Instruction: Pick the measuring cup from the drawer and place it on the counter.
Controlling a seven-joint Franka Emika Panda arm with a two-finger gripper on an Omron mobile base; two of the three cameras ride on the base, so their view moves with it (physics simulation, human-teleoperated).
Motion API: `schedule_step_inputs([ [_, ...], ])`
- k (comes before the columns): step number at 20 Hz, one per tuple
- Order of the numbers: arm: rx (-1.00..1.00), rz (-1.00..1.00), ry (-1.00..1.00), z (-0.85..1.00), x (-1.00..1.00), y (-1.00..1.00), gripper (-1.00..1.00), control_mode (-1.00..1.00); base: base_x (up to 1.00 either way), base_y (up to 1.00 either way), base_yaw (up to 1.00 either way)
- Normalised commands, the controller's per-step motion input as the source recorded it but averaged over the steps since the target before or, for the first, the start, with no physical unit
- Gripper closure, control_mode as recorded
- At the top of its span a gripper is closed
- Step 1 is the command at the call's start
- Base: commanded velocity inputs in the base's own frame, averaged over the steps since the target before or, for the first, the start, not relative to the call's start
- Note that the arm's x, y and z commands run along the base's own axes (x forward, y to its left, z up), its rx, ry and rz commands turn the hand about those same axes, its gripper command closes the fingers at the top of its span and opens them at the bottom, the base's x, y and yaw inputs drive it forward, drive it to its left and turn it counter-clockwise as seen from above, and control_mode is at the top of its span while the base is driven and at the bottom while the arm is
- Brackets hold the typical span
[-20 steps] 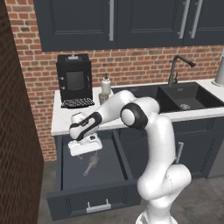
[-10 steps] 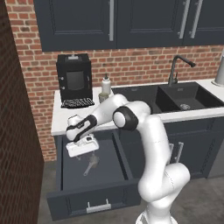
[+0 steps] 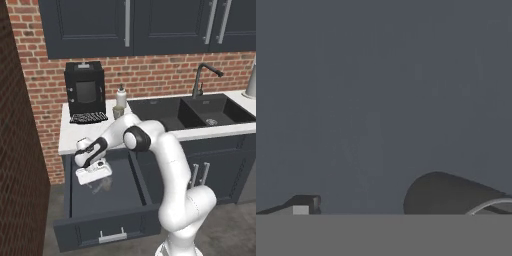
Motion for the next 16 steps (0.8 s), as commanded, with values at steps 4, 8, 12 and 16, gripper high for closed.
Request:
schedule_step_inputs([
  [4, 0.0, 0.0, 0.0, -0.09, 0.0, 0.0, 1.0, -1.0, 0.0, 0.0, 0.0],
  [8, 0.0, 0.0, -0.02, 0.0, -0.17, -0.05, 1.0, -1.0, 0.0, 0.0, 0.0],
  [12, 0.0, 0.0, -0.09, 0.04, -0.41, -0.17, 1.0, -1.0, 0.0, 0.0, 0.0],
  [16, 0.0, 0.0, -0.15, 0.29, -0.6, -0.29, 1.0, -1.0, 0.0, 0.0, 0.0],
])
